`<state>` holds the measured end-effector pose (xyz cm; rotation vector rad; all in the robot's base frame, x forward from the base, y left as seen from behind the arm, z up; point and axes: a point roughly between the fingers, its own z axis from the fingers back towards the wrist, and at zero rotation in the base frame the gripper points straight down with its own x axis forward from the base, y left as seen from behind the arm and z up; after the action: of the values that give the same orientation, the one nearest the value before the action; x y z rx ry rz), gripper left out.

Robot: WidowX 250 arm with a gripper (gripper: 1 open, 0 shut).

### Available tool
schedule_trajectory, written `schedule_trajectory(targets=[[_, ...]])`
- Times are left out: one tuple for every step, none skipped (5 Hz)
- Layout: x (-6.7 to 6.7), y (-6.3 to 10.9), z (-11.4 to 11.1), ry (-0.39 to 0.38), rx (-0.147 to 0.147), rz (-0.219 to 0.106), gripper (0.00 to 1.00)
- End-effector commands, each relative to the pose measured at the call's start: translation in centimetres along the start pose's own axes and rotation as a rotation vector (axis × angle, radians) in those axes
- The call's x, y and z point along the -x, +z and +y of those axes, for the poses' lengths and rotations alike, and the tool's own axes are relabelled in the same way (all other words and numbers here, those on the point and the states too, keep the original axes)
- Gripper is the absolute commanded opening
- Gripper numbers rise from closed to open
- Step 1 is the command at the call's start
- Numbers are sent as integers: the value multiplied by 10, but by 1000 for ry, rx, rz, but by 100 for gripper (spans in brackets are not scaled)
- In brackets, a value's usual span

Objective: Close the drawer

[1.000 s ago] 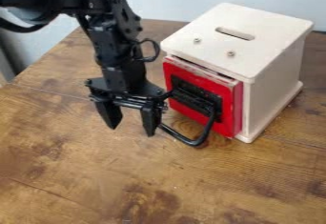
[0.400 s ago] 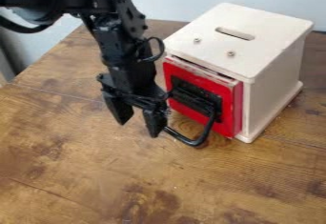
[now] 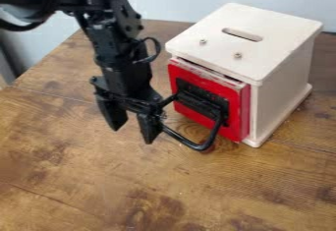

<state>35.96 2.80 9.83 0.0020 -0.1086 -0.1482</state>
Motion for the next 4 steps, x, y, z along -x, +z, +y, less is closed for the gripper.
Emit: schedule_trajectory(targets=[[4, 42, -2, 46, -18, -70, 100], [8, 47, -2, 25, -8, -63, 100], [12, 43, -2, 15, -12, -77, 100], [14, 40, 0, 10, -10, -74, 100]])
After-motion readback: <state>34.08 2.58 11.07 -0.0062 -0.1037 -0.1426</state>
